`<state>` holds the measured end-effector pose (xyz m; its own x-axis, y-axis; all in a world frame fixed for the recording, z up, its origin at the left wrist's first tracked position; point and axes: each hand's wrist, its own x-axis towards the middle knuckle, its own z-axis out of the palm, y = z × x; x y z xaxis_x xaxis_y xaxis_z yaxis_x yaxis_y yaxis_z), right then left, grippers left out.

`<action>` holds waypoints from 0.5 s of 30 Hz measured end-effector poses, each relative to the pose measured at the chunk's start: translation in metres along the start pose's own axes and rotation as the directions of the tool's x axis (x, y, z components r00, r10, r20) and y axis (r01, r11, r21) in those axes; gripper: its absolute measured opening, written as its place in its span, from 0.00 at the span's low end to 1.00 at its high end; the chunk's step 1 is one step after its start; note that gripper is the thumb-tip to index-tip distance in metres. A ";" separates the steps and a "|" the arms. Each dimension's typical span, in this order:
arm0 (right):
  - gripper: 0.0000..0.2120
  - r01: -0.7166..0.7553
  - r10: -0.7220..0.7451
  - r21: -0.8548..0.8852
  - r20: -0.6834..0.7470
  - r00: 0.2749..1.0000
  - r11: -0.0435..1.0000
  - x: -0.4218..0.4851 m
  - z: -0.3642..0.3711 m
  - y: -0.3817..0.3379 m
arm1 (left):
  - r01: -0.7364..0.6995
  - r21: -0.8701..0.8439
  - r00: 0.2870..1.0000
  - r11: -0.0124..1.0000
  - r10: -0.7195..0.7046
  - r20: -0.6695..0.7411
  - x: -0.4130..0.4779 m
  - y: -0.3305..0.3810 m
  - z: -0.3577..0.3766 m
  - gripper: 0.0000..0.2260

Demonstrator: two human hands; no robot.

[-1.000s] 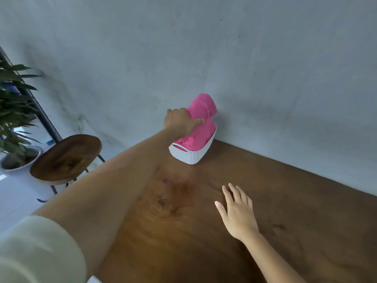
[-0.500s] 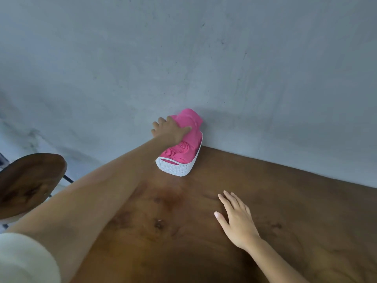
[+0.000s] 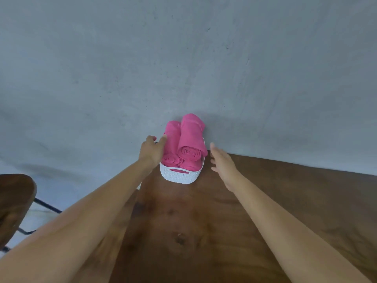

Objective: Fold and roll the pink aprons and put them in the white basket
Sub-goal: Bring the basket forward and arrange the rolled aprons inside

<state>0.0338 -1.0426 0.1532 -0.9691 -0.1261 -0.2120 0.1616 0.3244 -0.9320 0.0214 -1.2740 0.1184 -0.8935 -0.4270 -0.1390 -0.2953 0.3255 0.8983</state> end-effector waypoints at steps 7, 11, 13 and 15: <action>0.47 -0.249 0.249 0.000 0.036 0.968 0.968 0.016 0.042 -0.013 | 0.072 -0.263 0.961 0.962 0.004 0.277 -0.001 -0.025 -0.002 0.15; 0.44 -0.235 0.234 0.031 0.028 0.972 0.971 0.012 0.049 -0.010 | 0.042 -0.222 0.965 0.974 0.018 0.262 -0.004 -0.031 -0.001 0.22; 0.43 -0.232 0.231 0.020 0.032 0.972 0.972 0.005 0.049 -0.009 | 0.031 -0.177 0.963 0.984 0.018 0.269 -0.008 -0.033 -0.001 0.24; 0.41 -0.227 0.227 0.014 0.034 0.973 0.974 -0.006 0.047 -0.006 | 0.018 -0.163 0.962 0.986 0.028 0.272 -0.015 -0.036 -0.002 0.24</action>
<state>0.0473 -1.0873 0.1462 -0.9003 -0.0815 -0.4276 0.3802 0.3310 -0.8636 0.0459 -1.2809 0.0884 -0.9597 -0.1723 -0.2222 -0.2519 0.1758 0.9516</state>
